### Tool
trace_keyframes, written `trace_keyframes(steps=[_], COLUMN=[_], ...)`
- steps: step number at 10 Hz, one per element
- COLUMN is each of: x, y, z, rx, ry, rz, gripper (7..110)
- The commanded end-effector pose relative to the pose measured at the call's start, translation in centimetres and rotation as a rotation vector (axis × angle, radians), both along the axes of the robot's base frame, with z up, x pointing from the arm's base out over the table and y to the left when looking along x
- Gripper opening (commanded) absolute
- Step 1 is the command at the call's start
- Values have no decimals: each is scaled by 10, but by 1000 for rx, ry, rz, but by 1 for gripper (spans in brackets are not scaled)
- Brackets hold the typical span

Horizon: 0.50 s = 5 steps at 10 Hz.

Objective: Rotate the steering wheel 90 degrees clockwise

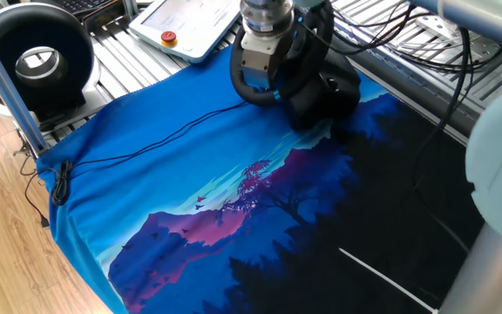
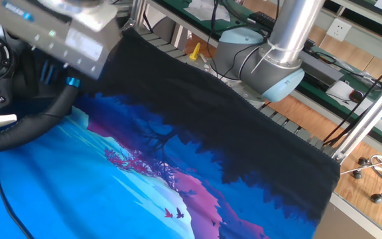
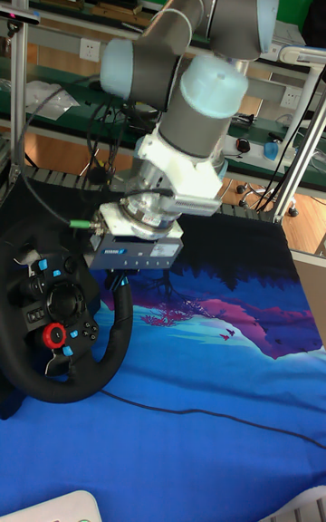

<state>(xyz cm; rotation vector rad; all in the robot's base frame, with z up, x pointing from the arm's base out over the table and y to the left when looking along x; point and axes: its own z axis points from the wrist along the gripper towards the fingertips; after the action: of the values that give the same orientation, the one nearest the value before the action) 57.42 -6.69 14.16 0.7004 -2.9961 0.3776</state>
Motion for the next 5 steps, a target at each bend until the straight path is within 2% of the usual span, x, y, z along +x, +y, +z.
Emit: trace_keyframes(steps=[1, 3, 4, 5], x=[-16, -10, -33, -65], y=[4, 22, 42, 55], z=[44, 80, 88, 94], rx=[-13, 39, 128, 189], ry=[-15, -163, -150, -76], rz=[0, 22, -48, -96], gripper=[7, 7, 7, 7])
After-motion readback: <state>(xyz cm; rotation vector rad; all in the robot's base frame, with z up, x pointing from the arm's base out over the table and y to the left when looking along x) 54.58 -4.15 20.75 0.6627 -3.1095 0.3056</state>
